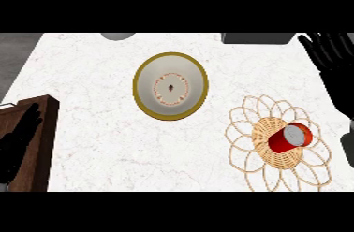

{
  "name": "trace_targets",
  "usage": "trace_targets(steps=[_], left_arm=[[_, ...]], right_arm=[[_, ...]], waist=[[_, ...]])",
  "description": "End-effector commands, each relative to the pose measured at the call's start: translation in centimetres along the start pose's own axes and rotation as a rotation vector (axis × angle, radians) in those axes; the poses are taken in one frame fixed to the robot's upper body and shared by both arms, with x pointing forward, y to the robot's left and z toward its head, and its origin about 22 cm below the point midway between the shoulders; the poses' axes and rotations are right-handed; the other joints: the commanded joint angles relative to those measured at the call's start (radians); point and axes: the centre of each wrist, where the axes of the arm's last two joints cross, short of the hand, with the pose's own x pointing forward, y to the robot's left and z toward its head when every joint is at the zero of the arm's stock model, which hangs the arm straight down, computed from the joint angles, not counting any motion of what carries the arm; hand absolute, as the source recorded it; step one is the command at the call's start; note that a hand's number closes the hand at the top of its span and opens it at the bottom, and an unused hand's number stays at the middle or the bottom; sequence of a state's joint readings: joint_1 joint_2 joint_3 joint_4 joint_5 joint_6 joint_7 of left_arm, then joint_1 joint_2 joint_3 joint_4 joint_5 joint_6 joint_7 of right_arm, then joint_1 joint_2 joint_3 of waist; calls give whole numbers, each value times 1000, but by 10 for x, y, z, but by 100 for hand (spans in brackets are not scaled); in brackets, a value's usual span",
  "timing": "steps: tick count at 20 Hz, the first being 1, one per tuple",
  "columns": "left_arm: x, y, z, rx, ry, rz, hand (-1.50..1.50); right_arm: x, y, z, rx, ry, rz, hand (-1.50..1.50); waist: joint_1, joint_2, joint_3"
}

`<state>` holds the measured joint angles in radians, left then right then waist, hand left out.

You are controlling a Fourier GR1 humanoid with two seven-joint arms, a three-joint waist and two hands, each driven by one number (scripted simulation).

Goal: Pick the can from the placemat and place it in the bowl

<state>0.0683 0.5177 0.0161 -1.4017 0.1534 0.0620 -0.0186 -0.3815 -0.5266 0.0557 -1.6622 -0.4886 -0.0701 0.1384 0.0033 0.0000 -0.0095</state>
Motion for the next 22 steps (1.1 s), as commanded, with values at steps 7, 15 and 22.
trace_targets(steps=[7,15,22], left_arm=[[46,-72,-18,-113,-185,201,0],[83,-130,-12,-118,-233,269,0],[96,-145,-12,-128,-233,267,0]], right_arm=[[13,-4,23,452,90,713,150],[-101,-5,142,58,-120,200,-150],[-39,-40,142,9,-99,445,-150]], waist=[[-47,-42,-15],[-33,-6,11],[-20,-3,9]])
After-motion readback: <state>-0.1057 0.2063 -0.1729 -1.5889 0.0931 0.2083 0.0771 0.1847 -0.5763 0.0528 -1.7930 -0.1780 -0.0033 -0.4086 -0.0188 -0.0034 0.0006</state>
